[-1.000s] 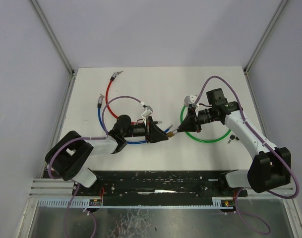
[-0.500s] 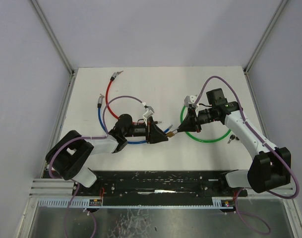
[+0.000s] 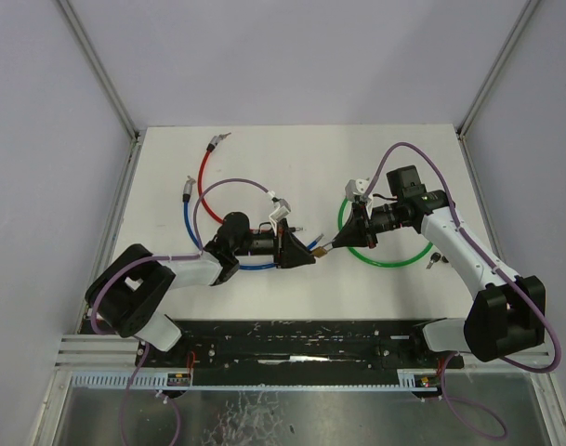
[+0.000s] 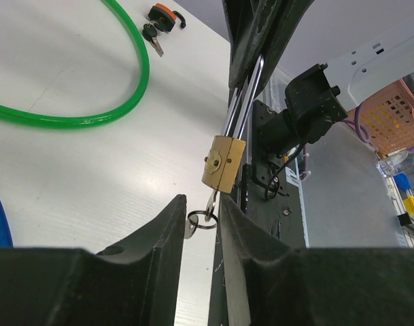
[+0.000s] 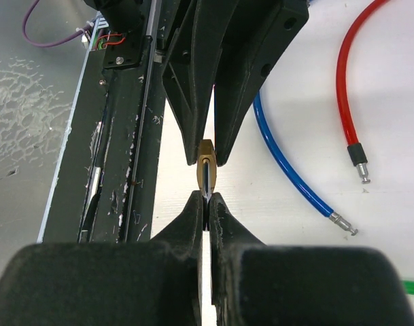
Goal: Lock with the key
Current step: Lock the lock.
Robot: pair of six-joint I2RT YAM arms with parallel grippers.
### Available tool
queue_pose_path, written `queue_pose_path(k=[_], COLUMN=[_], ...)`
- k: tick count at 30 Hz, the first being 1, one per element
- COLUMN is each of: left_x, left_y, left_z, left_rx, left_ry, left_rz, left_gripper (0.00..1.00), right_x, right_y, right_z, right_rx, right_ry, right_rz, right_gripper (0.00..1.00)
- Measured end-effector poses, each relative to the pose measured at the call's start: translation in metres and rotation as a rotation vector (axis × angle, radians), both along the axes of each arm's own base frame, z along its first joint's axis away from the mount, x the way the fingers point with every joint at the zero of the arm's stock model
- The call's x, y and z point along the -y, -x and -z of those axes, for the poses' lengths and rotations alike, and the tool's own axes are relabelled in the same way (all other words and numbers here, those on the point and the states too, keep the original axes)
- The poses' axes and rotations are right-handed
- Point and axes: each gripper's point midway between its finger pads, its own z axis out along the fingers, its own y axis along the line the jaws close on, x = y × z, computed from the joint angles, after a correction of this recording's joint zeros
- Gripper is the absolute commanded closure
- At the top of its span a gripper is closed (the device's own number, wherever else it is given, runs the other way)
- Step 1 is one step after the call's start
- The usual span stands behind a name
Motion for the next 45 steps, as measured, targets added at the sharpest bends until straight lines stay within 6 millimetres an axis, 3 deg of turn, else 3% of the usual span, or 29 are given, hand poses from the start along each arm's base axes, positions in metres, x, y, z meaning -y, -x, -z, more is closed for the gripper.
queue_pose_path(k=[4,20,30,35,39,45], left_x=[0.000,-0.008,-0.023,-0.041,-0.063,-0.082], left_y=[0.000,-0.008,-0.023,-0.052,-0.087,-0.181], left_z=[0.000,-0.005,0.024,0.021,0.015,0.003], left_rx=[-0.002,0.154,0.145,0.118,0.062,-0.113], left_ry=[0.000,-0.053,-0.172,-0.174,-0.153,-0.069], left_rz=[0.000,-0.057,-0.163,-0.290,-0.441,-0.628], left_gripper=[0.99,0.99,1.00,1.00,1.00,1.00], right_x=[0.000,0.000,0.010,0.016,0.022,0.036], right_y=[0.001,-0.002,-0.013,-0.027,-0.044,-0.065], right_z=[0.000,-0.005,-0.005,-0.007,-0.010,-0.003], right_rx=[-0.002,0.003,-0.005,-0.022,-0.035,-0.086], right_ry=[0.001,0.003,0.008,0.011,0.011,0.013], right_rz=[0.000,0.002,0.051,0.118,0.191,0.316], right_gripper=[1.00,1.00,1.00,1.00,1.00,1.00])
